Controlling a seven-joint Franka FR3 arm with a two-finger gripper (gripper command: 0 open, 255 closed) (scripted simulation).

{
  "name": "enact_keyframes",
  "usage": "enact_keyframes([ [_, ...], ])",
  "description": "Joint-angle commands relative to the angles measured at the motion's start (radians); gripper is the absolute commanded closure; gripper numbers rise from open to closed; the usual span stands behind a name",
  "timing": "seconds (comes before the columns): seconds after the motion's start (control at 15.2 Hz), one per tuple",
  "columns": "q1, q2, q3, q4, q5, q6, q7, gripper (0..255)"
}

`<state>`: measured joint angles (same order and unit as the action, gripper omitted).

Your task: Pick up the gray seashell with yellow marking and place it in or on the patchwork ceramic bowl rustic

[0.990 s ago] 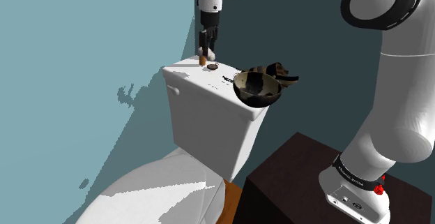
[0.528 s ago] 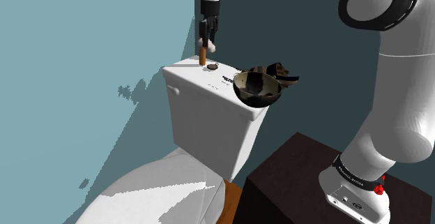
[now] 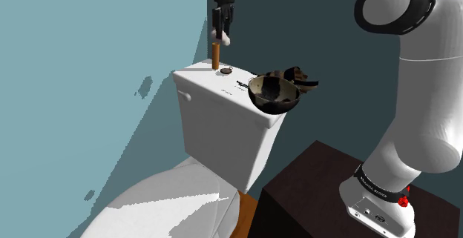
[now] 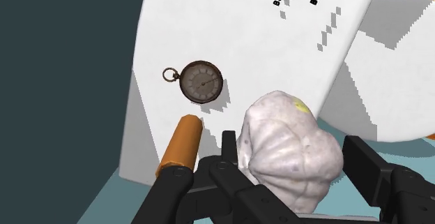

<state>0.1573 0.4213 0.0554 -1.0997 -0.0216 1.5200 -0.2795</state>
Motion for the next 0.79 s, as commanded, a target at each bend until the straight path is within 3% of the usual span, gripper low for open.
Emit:
enact_keyframes([
  [0.0, 0.002, 0.018, 0.000, 0.056, -0.001, -0.039, 0.000, 255],
  [0.07, 0.002, 0.020, 0.000, 0.062, -0.001, -0.043, 0.000, 255],
  [0.33, 0.004, -0.206, 0.007, -0.265, 0.009, 0.059, 0.016, 255],
  [0.73, 0.014, -0.470, 0.020, -0.594, 0.026, 0.125, 0.040, 255],
])
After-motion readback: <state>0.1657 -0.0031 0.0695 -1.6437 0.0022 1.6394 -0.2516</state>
